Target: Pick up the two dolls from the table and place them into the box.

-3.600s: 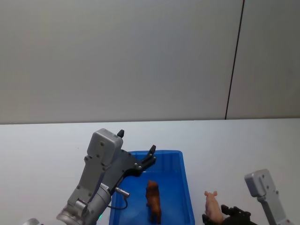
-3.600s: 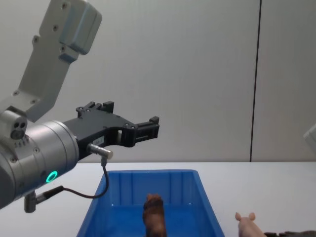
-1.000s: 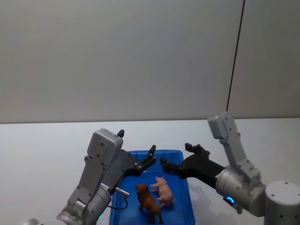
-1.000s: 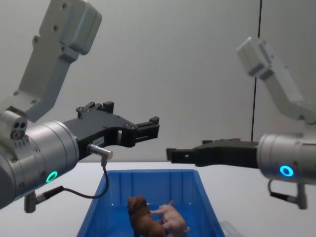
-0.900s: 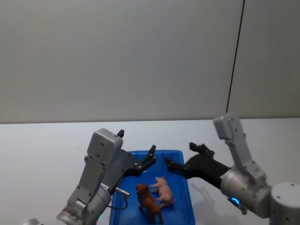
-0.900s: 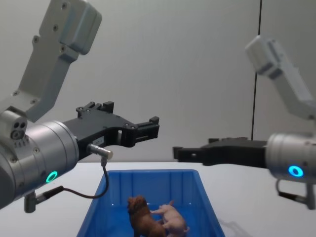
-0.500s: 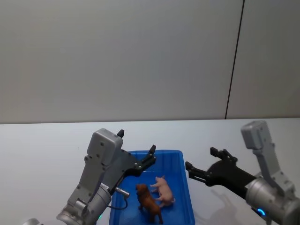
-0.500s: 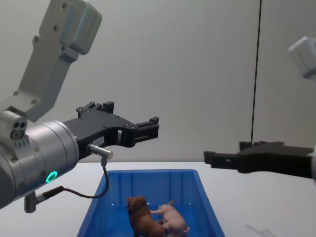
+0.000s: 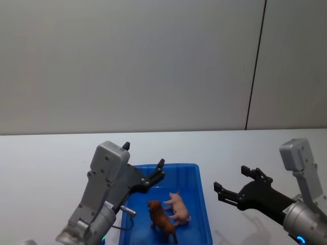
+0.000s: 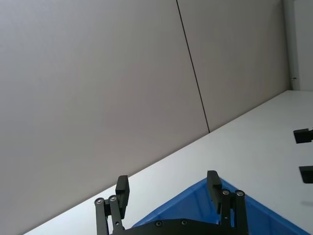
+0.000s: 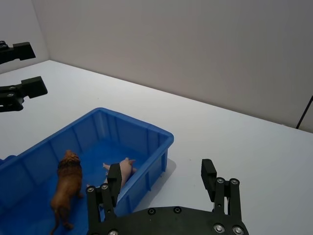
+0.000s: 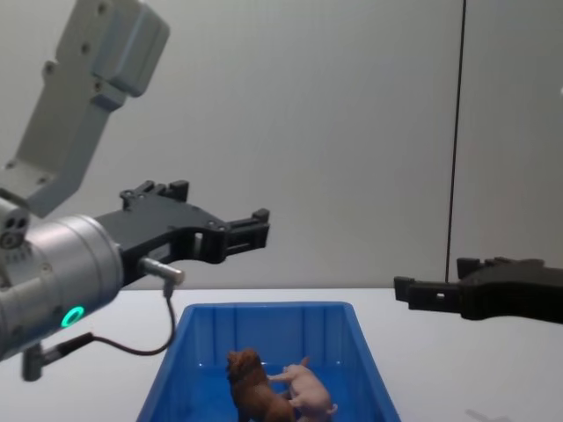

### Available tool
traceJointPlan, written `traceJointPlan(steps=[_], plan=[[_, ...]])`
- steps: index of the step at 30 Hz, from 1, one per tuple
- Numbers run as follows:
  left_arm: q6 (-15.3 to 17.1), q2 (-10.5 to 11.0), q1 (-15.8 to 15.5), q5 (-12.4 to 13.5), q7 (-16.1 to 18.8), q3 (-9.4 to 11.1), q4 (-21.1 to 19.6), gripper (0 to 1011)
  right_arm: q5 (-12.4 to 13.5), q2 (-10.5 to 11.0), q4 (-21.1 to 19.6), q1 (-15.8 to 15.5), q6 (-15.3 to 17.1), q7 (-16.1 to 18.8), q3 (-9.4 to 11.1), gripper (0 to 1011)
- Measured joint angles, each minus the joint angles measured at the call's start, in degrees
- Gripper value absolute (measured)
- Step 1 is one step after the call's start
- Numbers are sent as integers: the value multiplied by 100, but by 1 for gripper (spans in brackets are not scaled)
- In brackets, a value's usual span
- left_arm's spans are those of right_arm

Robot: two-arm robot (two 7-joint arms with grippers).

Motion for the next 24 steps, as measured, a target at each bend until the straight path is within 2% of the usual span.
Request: traceJointPlan(steps=[5,8,9,15,24], plan=[[100,159,152,-13,152,-59,-180,1002,18,41,-41,-45,-12,8,17,1001],[180,367,364,-85,335,-121,-376,1001,28,62,-61,-68,-18,12,27,1001],[180,367,364,-85,335,-121,-376,1002,30,66,-66,-73,-19,12,29,1001],[256,755,814,-304,722,-231,-726,1002,44,93,-94,-100,-26,17,41,1001],[223,1128,1351,-607,1124,-311,-945,1002,53,114,-116,-124,-31,22,49,1001]])
